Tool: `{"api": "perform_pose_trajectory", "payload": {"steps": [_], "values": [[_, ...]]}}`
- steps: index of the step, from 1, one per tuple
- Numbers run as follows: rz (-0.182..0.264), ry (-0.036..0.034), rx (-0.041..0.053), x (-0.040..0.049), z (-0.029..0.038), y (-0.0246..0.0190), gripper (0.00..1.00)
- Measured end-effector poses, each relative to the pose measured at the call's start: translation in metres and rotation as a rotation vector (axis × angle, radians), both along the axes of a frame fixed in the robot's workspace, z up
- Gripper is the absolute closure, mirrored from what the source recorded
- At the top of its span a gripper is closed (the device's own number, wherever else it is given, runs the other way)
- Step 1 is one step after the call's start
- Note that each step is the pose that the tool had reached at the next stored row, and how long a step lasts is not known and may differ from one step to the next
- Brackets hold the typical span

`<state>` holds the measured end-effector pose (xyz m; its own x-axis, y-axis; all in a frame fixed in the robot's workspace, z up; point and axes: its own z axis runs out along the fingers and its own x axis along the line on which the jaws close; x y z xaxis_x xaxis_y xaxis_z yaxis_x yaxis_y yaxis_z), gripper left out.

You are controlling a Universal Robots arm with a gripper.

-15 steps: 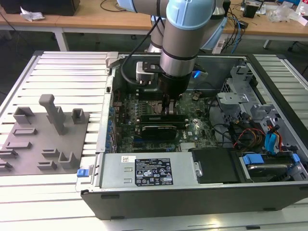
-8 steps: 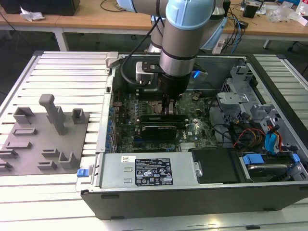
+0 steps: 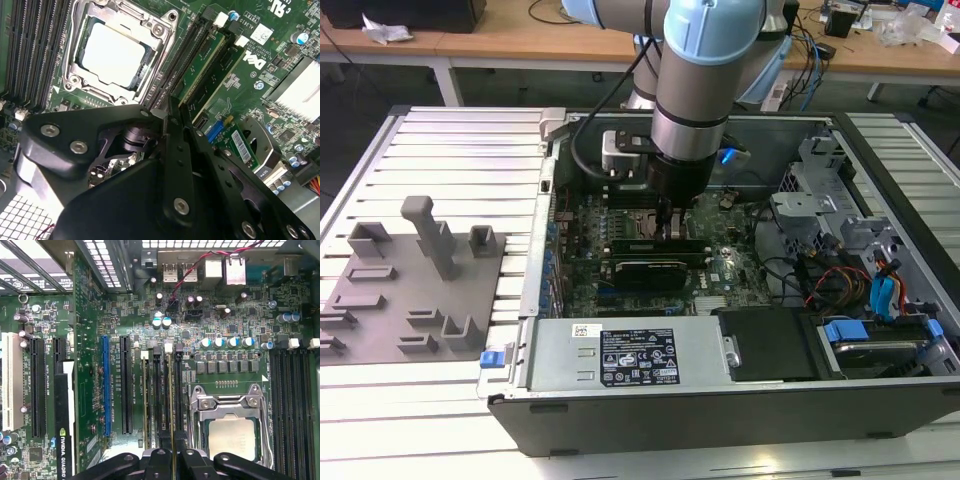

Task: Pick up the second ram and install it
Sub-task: 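Insert the second ram into the second slot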

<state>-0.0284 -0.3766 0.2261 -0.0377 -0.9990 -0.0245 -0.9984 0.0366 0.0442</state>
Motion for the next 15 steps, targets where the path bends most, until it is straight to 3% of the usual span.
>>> {"api": "perform_pose_trajectory", "payload": {"steps": [3, 4, 5, 7, 8, 10, 11, 15], "values": [[0.000, 0.0000, 0.0000, -0.0002, -0.0002, 0.0000, 0.85], [0.000, 0.0000, 0.0001, -0.0001, -0.0002, 0.0000, 0.79], [0.000, -0.0001, 0.0003, 0.0000, 0.0007, 0.0000, 0.79], [0.000, 0.0001, -0.0004, 0.0000, 0.0216, 0.0013, 0.79], [0.000, 0.0000, -0.0019, 0.0000, 0.0301, 0.0045, 0.79], [0.000, 0.0000, -0.0041, 0.0000, 0.0367, 0.0080, 0.80], [0.000, 0.0000, -0.0053, 0.0000, 0.0410, 0.0101, 0.89], [0.000, -0.0001, -0.0052, 0.0000, 0.0428, 0.0103, 0.89]]}}
